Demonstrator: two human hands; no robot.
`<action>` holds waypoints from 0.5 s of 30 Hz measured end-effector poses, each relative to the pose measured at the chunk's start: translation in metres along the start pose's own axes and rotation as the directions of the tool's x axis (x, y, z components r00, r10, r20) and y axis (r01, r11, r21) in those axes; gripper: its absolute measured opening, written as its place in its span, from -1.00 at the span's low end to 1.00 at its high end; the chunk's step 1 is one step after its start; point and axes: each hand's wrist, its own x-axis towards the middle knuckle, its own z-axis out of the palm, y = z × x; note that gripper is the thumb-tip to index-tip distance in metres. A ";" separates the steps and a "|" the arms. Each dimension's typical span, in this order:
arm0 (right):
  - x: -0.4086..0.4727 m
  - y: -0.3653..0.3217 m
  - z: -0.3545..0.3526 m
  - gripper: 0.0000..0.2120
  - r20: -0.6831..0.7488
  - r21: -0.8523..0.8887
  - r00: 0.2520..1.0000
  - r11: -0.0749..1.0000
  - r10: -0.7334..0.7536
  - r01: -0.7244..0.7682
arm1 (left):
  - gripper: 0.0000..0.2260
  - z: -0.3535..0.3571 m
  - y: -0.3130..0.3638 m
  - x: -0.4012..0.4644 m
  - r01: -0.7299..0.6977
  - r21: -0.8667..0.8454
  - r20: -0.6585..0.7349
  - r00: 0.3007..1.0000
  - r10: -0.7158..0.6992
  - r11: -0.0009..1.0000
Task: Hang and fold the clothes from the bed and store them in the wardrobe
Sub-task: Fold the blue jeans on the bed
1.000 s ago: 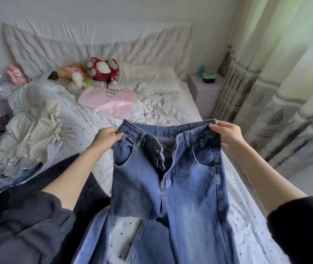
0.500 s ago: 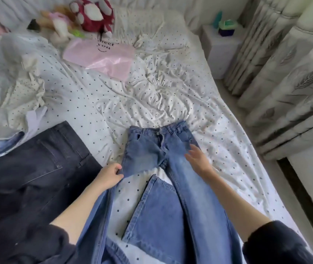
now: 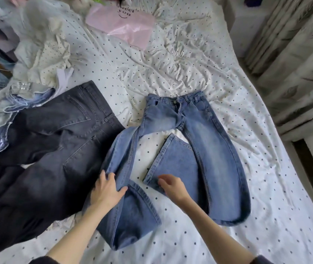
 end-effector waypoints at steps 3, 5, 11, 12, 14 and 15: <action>-0.022 0.003 0.006 -0.73 -0.015 -0.124 0.999 0.992 -0.034 0.032 | -0.73 0.000 -0.004 -0.020 0.065 -0.041 -0.121 0.990 -0.070 0.997; -0.030 0.004 0.005 -0.71 -0.008 -0.156 0.999 0.987 -0.037 0.036 | -0.80 -0.011 -0.008 -0.026 0.051 -0.154 -0.179 0.981 -0.079 0.987; -0.066 -0.006 -0.002 -0.74 -0.025 -0.106 0.998 0.993 -0.050 0.047 | -0.75 -0.061 -0.011 -0.054 -0.139 -0.366 -0.220 0.974 0.060 0.920; -0.072 -0.010 -0.004 -0.75 -0.027 -0.097 0.998 0.994 -0.056 0.053 | -0.72 -0.069 -0.008 -0.059 -0.145 -0.445 -0.189 0.980 0.065 0.884; -0.082 -0.015 -0.010 -0.76 -0.026 -0.081 0.997 0.994 -0.071 0.068 | -0.72 -0.082 0.000 -0.071 -0.130 -0.673 -0.092 0.991 0.093 0.728; -0.088 -0.017 -0.013 -0.77 -0.023 -0.071 0.996 0.994 -0.086 0.084 | -0.78 -0.086 0.002 -0.077 -0.110 -0.787 -0.041 0.991 0.127 0.608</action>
